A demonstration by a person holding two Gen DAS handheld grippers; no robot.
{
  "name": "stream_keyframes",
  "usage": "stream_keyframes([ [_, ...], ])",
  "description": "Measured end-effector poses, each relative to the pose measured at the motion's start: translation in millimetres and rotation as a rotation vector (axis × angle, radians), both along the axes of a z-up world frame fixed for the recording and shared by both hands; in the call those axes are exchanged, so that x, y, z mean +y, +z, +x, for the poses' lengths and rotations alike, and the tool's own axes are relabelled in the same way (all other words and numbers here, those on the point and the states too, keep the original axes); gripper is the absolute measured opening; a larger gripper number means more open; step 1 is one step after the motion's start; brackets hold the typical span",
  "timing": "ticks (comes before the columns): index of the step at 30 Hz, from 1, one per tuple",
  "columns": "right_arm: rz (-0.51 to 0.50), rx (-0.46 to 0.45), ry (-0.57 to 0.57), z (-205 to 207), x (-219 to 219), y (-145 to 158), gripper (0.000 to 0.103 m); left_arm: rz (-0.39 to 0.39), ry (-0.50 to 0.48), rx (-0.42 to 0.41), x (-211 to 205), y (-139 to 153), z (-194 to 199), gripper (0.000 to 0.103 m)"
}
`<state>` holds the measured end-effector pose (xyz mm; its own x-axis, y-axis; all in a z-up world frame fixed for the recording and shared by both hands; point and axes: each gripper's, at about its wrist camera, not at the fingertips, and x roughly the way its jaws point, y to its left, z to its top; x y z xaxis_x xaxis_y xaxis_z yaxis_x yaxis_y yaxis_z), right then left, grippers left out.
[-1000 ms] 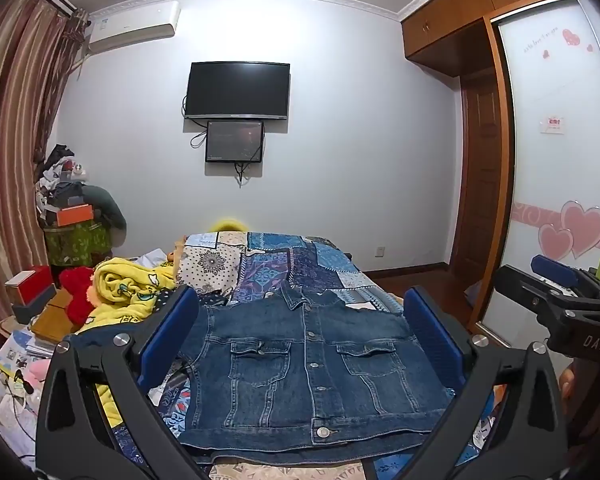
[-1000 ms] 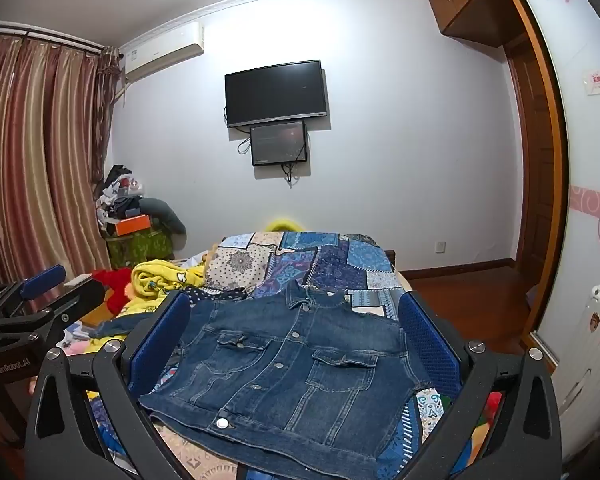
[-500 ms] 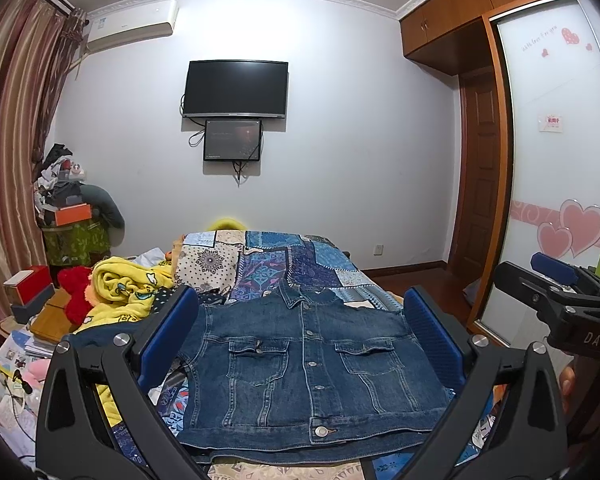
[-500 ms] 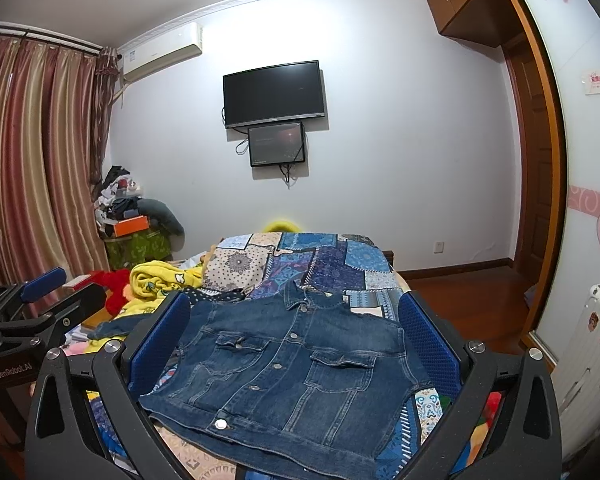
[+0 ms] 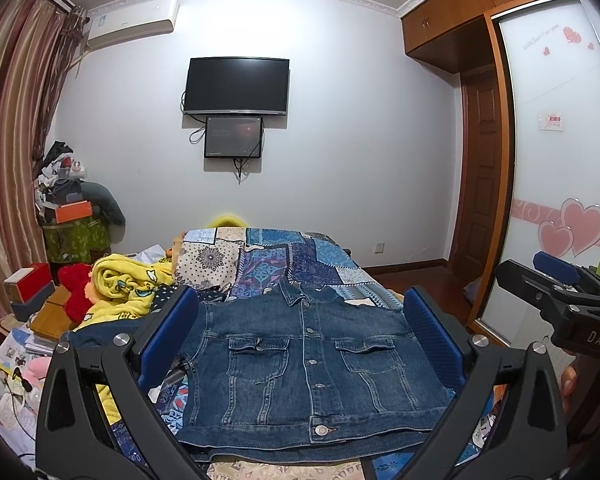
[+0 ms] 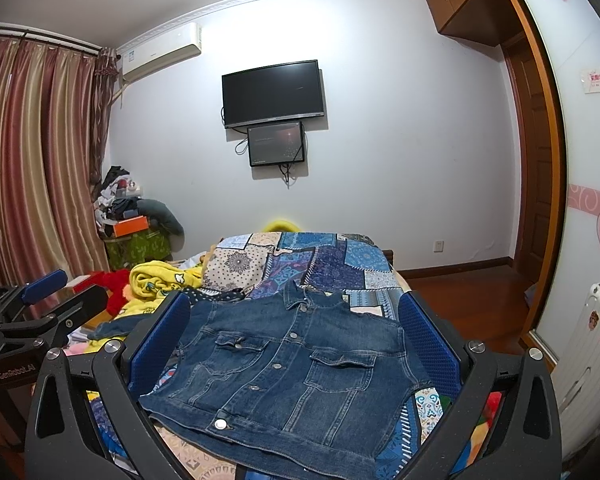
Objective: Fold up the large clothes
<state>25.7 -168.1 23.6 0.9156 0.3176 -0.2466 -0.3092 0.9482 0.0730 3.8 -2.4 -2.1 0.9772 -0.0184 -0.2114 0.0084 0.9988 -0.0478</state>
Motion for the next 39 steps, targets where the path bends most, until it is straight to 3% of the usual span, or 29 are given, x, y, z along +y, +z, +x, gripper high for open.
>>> stream_keyframes([
  [25, -0.003, 0.0, 0.001, 0.5, -0.2, -1.0, 0.103, 0.007, 0.002, 0.011, 2.4, -1.6, 4.6, 0.103],
  [39, -0.039, 0.063, 0.005, 28.2, 14.6, -11.2, 0.103, -0.019, 0.032, 0.049, 27.7, -13.8, 30.3, 0.103],
])
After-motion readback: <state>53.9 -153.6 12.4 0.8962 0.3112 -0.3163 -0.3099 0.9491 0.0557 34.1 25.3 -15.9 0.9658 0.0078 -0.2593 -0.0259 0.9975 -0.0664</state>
